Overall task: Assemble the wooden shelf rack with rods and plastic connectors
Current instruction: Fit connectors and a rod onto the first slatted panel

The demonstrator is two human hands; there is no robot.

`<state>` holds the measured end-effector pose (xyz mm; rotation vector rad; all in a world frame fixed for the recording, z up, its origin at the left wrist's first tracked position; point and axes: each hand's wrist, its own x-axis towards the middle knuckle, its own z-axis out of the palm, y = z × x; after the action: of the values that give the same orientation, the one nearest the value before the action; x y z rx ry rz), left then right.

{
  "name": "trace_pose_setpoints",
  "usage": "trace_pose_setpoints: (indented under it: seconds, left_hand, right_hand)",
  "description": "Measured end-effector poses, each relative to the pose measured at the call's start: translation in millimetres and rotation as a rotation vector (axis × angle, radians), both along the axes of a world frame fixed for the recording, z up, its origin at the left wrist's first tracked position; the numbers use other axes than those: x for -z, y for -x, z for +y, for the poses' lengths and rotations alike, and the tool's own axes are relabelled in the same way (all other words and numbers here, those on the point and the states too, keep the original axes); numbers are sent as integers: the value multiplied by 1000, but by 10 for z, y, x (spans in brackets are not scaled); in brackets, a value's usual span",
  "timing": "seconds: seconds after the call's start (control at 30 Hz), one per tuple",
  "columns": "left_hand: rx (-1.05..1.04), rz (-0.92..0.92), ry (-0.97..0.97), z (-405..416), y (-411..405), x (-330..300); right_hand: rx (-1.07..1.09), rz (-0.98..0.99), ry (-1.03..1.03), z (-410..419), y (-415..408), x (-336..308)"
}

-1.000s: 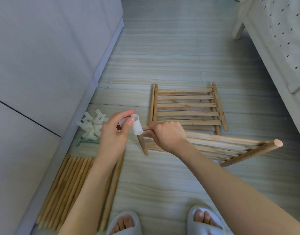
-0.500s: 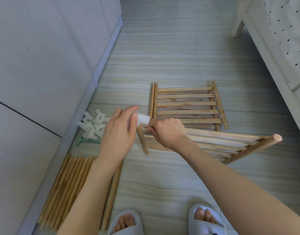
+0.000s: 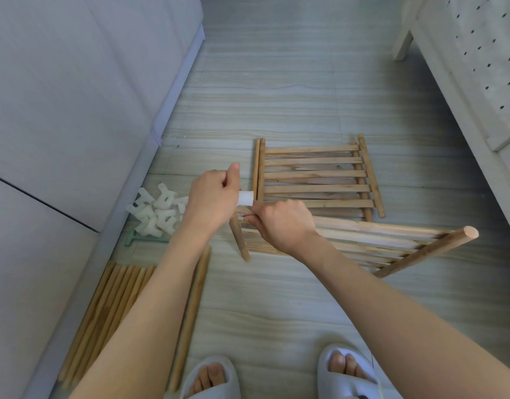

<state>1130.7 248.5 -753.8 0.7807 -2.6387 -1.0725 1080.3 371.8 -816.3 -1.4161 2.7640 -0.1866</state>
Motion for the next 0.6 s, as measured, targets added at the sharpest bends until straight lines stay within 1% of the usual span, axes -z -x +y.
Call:
trace_pose_setpoints:
  seconds: [0.1, 0.3, 0.43, 0.53, 0.6]
  left_hand:
    - [-16, 45, -49, -34, -11, 8]
    - [53, -29, -153, -40, -12, 61]
    - [6, -92, -113, -5, 13, 38]
    - [33, -136, -46, 58, 38, 0]
    - [39, -168, -74, 60, 27, -5]
  right_hand:
    - [-12, 28, -9, -8, -2, 6]
    - [-17, 33, 4, 16, -26, -11]
    - [27, 18, 20, 2, -25, 6]
    - [51, -17, 21, 14, -9, -13]
    - [49, -72, 19, 15, 1, -46]
